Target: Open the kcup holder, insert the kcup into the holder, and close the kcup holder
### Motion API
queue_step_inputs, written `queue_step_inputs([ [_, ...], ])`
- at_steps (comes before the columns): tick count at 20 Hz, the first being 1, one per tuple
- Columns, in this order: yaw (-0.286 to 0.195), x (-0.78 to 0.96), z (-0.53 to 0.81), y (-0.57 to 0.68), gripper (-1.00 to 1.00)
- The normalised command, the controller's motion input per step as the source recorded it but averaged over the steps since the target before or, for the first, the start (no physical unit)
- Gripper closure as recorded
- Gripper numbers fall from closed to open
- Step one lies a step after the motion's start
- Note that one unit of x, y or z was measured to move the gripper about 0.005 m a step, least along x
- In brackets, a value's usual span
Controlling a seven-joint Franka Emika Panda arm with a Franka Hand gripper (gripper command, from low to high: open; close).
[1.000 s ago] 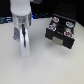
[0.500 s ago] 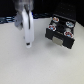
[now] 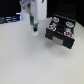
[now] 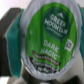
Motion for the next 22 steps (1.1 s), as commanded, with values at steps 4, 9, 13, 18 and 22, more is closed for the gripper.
queue_step_inputs([
  [4, 0.016, 0.01, 0.42, 0.63, 1.0],
  [9, 0.016, 0.0, 0.35, 0.64, 1.0],
  [13, 0.021, 0.02, 0.31, 0.62, 1.0],
  [18, 0.018, 0.01, 0.24, 0.62, 1.0],
  [22, 0.02, 0.02, 0.05, 0.53, 1.0],
])
